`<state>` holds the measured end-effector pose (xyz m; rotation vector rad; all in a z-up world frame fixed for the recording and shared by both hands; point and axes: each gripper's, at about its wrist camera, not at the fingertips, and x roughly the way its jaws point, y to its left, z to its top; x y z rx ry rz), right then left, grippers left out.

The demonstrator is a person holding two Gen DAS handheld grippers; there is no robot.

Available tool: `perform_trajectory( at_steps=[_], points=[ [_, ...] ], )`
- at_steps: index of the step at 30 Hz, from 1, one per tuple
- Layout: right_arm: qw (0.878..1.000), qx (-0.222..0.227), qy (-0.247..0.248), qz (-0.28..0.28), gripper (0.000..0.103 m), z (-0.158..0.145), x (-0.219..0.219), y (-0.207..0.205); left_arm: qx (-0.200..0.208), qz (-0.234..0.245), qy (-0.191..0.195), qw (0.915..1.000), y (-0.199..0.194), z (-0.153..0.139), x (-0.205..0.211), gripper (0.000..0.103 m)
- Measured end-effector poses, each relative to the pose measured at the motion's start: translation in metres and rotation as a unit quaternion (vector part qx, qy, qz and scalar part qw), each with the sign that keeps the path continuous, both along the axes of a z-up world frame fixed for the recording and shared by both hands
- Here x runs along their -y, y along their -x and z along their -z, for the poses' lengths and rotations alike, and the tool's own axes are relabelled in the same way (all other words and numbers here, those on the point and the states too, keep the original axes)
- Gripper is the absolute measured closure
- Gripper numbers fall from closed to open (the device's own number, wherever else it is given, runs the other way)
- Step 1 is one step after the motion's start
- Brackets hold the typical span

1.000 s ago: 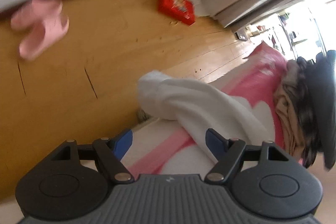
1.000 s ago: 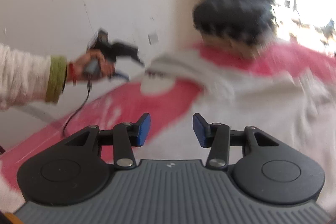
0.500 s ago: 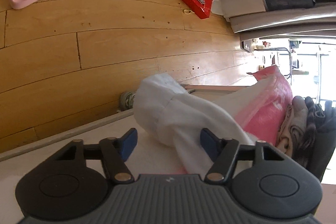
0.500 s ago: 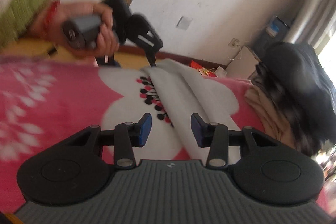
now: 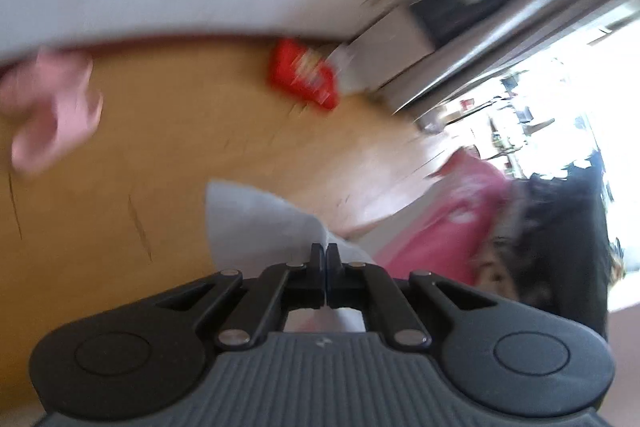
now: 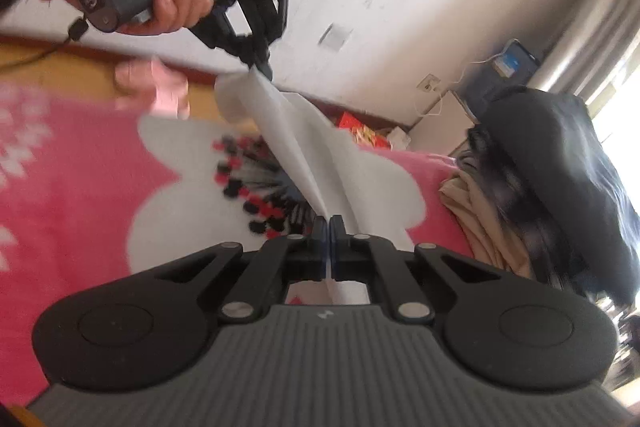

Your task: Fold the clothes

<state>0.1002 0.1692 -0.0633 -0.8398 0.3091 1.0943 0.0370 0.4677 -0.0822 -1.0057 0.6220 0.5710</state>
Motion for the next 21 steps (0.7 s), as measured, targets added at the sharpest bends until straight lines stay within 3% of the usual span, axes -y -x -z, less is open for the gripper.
perform_trajectory(
  at_steps=[2,5,11,14,17,19,21],
  points=[
    [0.998,-0.053,-0.031,0.002,0.103,-0.012,0.013,-0.006,-0.024,0.013,-0.049,0.9984,0.004,-0.02,0.01,0.102],
    [0.991,-0.125,-0.034,-0.016,0.103,-0.01,0.022,-0.01,-0.084,0.026,-0.076,0.9932,0.006,-0.021,0.018,0.102],
    [0.985,-0.169,-0.016,-0.014,0.101,0.017,0.018,-0.009,-0.145,0.046,-0.101,0.9831,0.004,0.011,0.016,0.1],
    [0.979,-0.199,-0.034,0.01,0.099,0.019,0.018,-0.014,-0.178,0.057,-0.1,0.9773,0.004,0.033,0.01,0.082],
    [0.967,-0.243,-0.066,0.045,0.091,0.017,0.025,-0.021,-0.177,0.034,-0.063,0.9815,0.015,0.048,-0.002,0.075],
    [0.956,-0.27,-0.091,0.071,0.071,0.014,0.034,-0.021,-0.166,0.014,-0.052,0.9847,0.024,0.047,-0.006,0.07],
    [0.944,-0.293,-0.118,0.094,0.067,0.007,0.047,-0.015,-0.158,0.01,-0.071,0.9847,0.029,0.037,-0.002,0.064]
  ],
)
